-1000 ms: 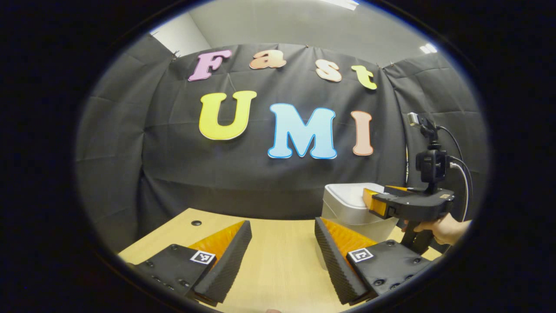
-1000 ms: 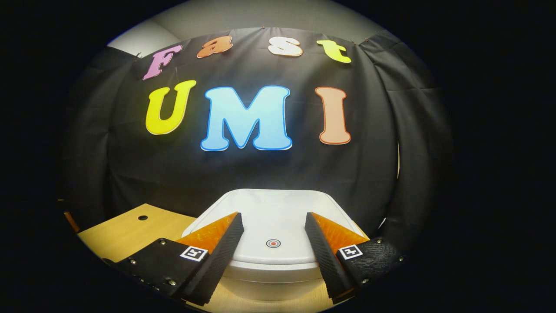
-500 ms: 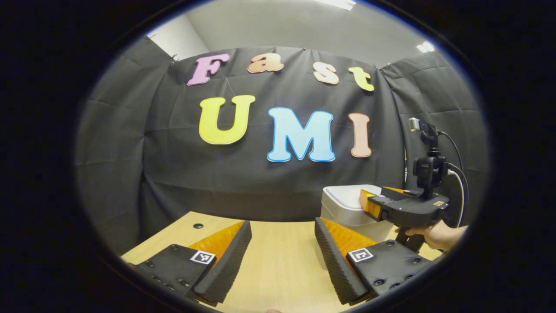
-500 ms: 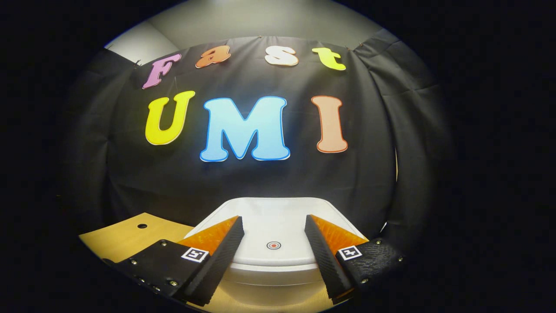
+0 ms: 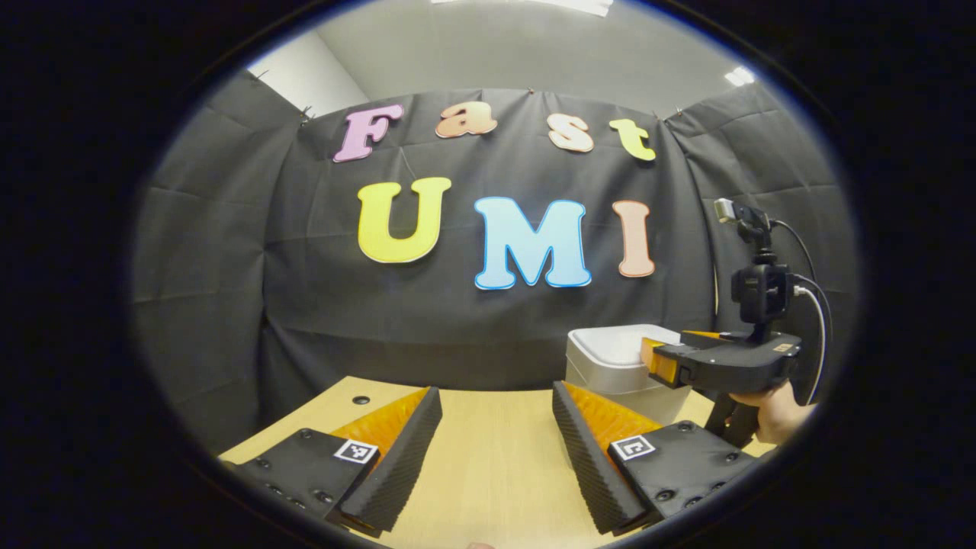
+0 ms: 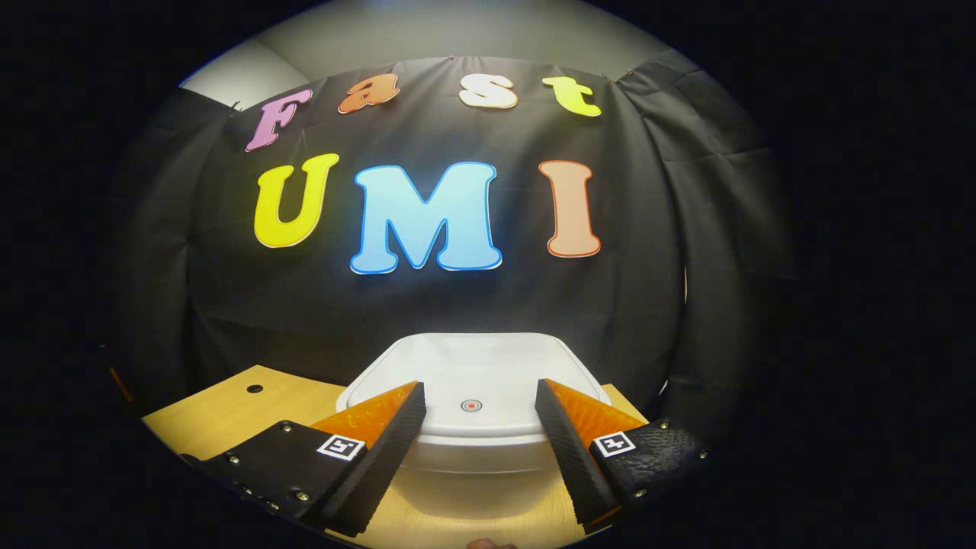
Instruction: Press the lid of the desktop garbage bin to open it, pick up the crumpled paper on the desktop and throw it into the bin, then pick up the pop can on the desktop and drop it into the bin, and finally close the garbage bin lid.
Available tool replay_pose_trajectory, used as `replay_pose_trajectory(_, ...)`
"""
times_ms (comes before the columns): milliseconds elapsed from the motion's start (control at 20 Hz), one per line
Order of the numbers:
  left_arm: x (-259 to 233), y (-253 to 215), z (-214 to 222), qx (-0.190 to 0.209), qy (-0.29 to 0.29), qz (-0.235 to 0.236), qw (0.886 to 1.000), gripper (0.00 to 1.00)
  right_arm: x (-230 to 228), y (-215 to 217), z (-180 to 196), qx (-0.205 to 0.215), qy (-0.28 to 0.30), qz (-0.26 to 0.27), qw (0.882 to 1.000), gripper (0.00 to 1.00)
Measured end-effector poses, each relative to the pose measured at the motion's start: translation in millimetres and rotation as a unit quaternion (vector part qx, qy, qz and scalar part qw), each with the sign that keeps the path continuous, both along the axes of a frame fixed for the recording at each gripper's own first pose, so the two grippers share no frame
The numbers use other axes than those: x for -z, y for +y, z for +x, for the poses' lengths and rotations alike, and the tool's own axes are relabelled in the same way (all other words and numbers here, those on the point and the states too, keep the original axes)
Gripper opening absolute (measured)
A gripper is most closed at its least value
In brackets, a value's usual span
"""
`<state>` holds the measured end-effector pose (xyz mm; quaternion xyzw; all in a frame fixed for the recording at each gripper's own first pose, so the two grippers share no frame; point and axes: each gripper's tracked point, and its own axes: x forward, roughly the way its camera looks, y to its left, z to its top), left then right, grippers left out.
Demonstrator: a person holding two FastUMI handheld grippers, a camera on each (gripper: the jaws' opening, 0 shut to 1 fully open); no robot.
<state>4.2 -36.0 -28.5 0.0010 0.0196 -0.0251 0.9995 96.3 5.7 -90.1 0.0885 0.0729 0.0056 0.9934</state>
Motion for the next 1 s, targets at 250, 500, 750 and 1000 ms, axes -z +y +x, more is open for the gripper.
replay_pose_trajectory(250,4,-13,-12,-0.01,0.001,-0.005,1.0,1.0,4,-5,-41,-0.025,0.012,0.005,1.0,0.93)
replay_pose_trajectory(500,12,-24,-17,-0.019,0.003,-0.006,1.0,1.0,2,-10,-82,-0.042,0.007,-0.012,0.999,0.93)
replay_pose_trajectory(750,17,-29,-19,-0.021,0.003,-0.005,1.0,1.0,-5,-12,-115,-0.049,-0.014,-0.057,0.997,0.93)
replay_pose_trajectory(1000,16,-27,-21,-0.01,-0.005,-0.01,1.0,1.0,-19,-3,-137,-0.045,-0.04,-0.05,0.997,0.93)
